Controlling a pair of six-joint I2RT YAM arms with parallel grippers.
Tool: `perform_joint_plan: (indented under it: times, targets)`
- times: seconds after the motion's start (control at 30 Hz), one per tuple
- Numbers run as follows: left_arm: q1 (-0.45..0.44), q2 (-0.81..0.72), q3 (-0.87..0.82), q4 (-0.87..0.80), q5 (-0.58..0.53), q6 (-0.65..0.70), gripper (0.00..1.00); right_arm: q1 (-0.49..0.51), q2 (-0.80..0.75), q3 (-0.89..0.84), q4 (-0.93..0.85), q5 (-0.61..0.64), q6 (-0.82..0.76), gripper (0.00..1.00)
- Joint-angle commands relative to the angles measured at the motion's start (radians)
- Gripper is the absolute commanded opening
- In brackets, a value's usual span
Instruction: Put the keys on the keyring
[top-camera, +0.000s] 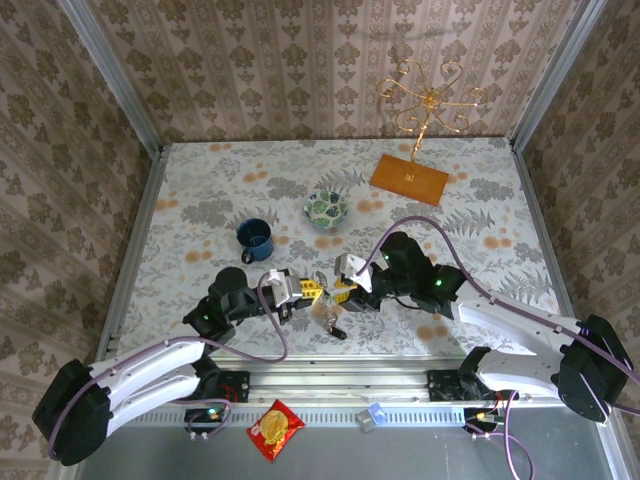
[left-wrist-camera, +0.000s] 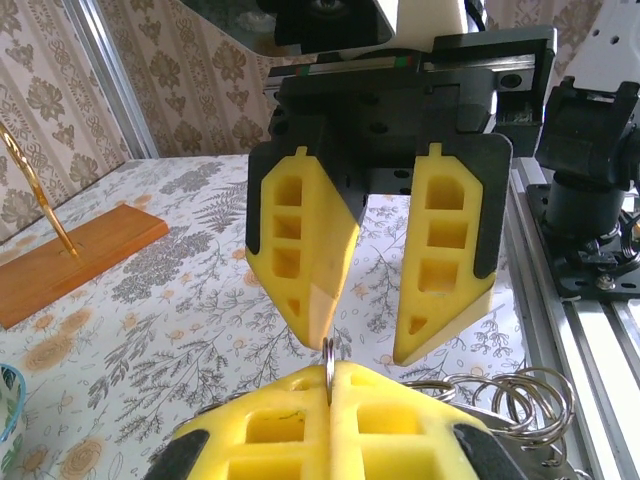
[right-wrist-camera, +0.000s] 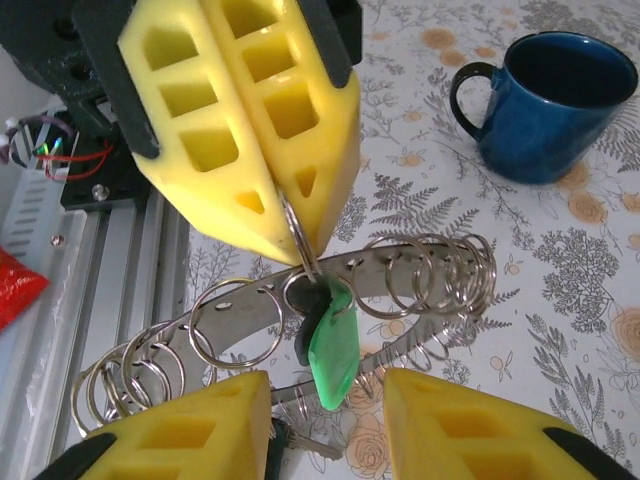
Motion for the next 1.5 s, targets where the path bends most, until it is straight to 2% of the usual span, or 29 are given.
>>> perform_joint_plan:
  times: [0.0,0.23,0.5,0.63,0.77,0.8,1.03,1.23,1.27,1.37,1.47]
  targets:
    - [0.01,-0.024,-0.009,0.106,0.037,-0.051,0.0,0.0,0.006,-0.002,0.027,-0.021,0.026,0.4]
    - [0.011,-0.024,-0.01,0.128,0.037,-0.071,0.0,0.033,0.045,-0.031,0.141,-0.006,0.06,0.43]
    - [0.012,-0.023,-0.019,0.159,0.031,-0.084,0.0,0.049,0.103,-0.047,0.248,-0.002,0.102,0.42]
    - [0.011,-0.027,-0.021,0.153,0.024,-0.082,0.0,0.054,0.098,-0.052,0.264,0.032,0.104,0.33]
    - [0.012,-0.047,-0.016,0.104,0.005,-0.055,0.0,0.053,0.048,-0.05,0.211,0.077,0.078,0.12]
    - [0.012,-0.056,-0.014,0.089,0.003,-0.047,0.0,0.053,0.035,-0.045,0.189,0.088,0.069,0.1]
    - [0.011,-0.074,0.027,-0.071,0.014,0.026,0.0,0.054,-0.025,0.01,0.068,0.132,0.022,0.02]
    - [0.011,-0.075,0.052,-0.16,-0.016,0.073,0.0,0.053,-0.034,0.062,-0.013,0.126,-0.01,0.0]
    - [0.011,-0.075,0.053,-0.162,-0.018,0.075,0.04,0.054,-0.033,0.068,-0.023,0.129,-0.017,0.0]
    - [0.011,-0.078,0.051,-0.153,-0.028,0.069,0.33,0.053,-0.03,0.095,-0.064,0.141,-0.03,0.0]
    - [0.012,-0.099,0.036,-0.121,-0.059,0.051,0.48,0.054,-0.028,0.137,-0.118,0.166,-0.042,0.0]
